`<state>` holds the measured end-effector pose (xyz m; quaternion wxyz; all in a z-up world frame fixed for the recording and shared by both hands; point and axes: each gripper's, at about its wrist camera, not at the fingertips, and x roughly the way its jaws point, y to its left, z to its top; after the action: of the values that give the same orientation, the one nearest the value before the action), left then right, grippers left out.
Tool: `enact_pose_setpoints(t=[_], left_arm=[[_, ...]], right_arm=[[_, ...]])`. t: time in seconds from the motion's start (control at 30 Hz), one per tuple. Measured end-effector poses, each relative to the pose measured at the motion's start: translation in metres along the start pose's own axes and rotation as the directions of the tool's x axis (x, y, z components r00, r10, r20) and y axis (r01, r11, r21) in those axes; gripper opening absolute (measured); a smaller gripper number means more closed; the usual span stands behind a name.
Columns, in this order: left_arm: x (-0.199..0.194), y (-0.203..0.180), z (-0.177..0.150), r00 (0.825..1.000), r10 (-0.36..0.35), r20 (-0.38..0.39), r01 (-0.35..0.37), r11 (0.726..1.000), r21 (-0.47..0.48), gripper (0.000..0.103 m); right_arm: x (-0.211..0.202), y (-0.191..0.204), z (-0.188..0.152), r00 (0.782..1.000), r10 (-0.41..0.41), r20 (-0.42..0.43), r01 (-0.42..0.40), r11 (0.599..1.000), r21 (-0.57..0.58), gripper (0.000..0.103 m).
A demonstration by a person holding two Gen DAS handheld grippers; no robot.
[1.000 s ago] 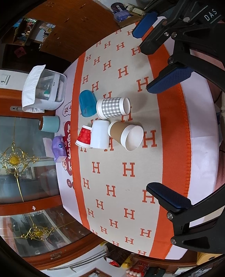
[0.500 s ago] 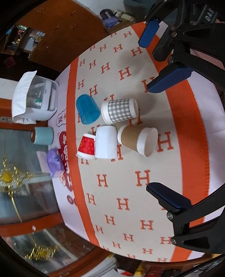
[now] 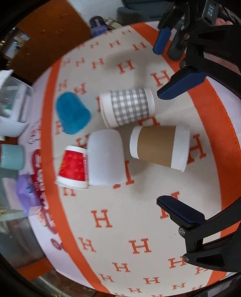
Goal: Flip cup upside down
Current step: 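Move the left tool to the brown kraft cup lying on its side and close on it, then lift the brown cup with the left tool and carry it toward the right tool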
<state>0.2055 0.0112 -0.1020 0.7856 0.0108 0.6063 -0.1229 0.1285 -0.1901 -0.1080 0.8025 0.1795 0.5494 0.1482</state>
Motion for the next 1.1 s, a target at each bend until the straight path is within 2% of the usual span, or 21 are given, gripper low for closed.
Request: enact_pose_setpoints(t=[0.1,0.2,0.57,0.6,0.73,0.77,0.93,1.1], left_arm=[[0.021,-0.001,0.005,0.999,0.014,-0.05,-0.013,1.0,0.025,0.096],[0.035,-0.001,0.005,0.996,-0.007,-0.094,0.01,1.0,0.024,0.089],[0.064,-0.004,0.002,0.991,-0.019,-0.135,0.022,1.0,0.014,0.088],[0.067,-0.005,0.002,0.99,-0.02,-0.14,0.022,1.0,0.01,0.085],[0.076,-0.004,0.0,0.984,-0.043,-0.17,0.041,0.999,-0.017,0.062],[0.077,-0.003,-0.002,0.983,-0.05,-0.176,0.046,0.999,-0.026,0.062],[0.066,-0.002,-0.012,0.987,-0.05,-0.15,0.039,0.997,-0.074,0.061],[0.029,-0.011,-0.034,0.993,-0.071,-0.09,0.06,0.991,-0.122,0.061]], right_arm=[[0.009,-0.005,-0.002,1.0,0.012,-0.02,-0.012,1.0,0.02,0.058],[0.014,-0.008,-0.005,0.999,0.016,-0.036,-0.015,1.0,0.028,0.058],[0.021,-0.016,-0.012,0.999,-0.002,-0.041,0.003,0.999,0.035,0.058],[0.021,-0.018,-0.014,0.999,-0.004,-0.042,0.006,0.999,0.036,0.058],[0.021,-0.019,-0.015,0.999,-0.003,-0.043,0.004,0.999,0.042,0.058],[0.021,-0.019,-0.015,0.999,-0.001,-0.041,0.003,0.999,0.043,0.058],[0.017,-0.019,-0.019,0.999,0.01,-0.035,-0.008,0.999,0.044,0.058],[0.01,-0.019,-0.027,0.999,0.026,-0.026,-0.024,0.999,0.048,0.058]])
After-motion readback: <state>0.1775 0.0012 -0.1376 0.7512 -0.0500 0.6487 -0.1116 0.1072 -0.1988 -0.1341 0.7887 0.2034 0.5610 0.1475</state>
